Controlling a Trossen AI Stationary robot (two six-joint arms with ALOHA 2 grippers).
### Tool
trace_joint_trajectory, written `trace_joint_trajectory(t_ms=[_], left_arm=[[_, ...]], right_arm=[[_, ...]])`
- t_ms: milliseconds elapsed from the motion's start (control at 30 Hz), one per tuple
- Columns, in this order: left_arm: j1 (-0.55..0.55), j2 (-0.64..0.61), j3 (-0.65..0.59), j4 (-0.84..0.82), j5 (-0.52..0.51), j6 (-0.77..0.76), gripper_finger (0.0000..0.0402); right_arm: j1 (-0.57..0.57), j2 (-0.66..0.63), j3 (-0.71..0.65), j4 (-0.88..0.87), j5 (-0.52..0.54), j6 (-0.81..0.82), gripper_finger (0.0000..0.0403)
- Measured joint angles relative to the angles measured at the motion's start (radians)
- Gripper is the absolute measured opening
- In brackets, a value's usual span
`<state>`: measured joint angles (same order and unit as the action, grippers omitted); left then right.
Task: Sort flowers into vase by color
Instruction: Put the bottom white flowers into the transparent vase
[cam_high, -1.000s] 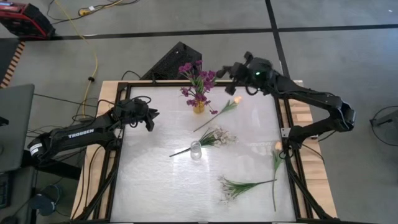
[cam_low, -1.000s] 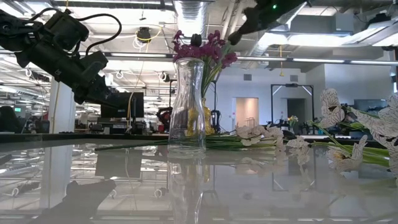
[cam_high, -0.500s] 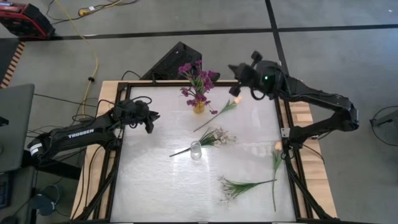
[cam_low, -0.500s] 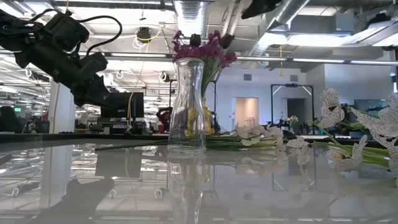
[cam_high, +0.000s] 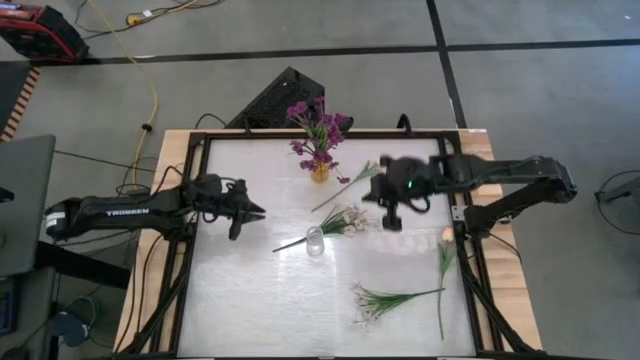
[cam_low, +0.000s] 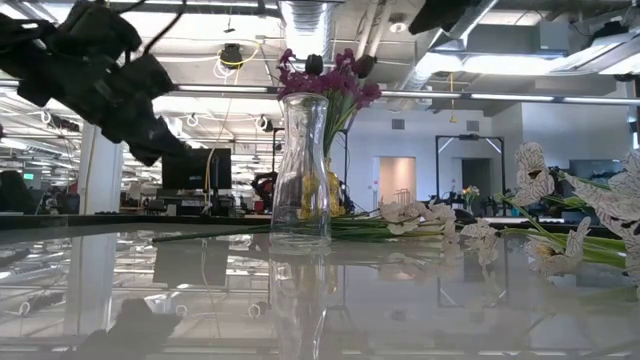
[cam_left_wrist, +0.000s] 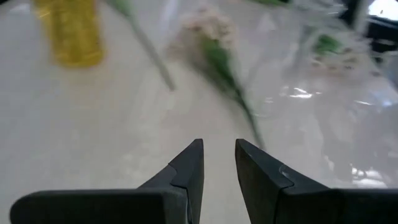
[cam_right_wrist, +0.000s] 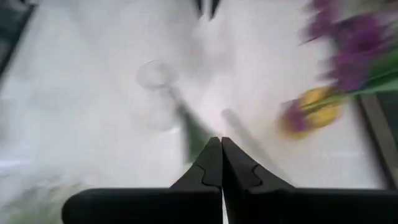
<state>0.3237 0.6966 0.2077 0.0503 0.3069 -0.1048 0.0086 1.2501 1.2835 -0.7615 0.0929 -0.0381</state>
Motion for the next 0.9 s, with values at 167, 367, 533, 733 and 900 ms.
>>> trace_joint_trajectory(t_ms=[167,367,533,733,900], left_arm=[[-0.152,0.03,0.001,0.11,0.003,0.018,0.008],[-0.305,0.102,0.002,0.264,-0.035,0.086,0.0086],[-0.385,0.194,0.002,0.399,-0.143,0.134,0.0128],[-0.415,0.329,0.001,0.581,-0.192,0.158,0.0186],[-0.416,0.411,0.001,0.601,-0.16,0.268,0.0198]], right_arm=[[0.168,0.068,0.0,-0.053,0.0,0.13,0.0021],[0.347,0.192,0.0,-0.095,0.054,0.229,0.0036],[0.442,0.315,0.0,-0.112,0.027,0.265,0.0076],[0.507,0.411,0.0,-0.216,-0.071,0.526,0.0139],[0.522,0.475,0.0,-0.31,-0.273,0.682,0.0188]])
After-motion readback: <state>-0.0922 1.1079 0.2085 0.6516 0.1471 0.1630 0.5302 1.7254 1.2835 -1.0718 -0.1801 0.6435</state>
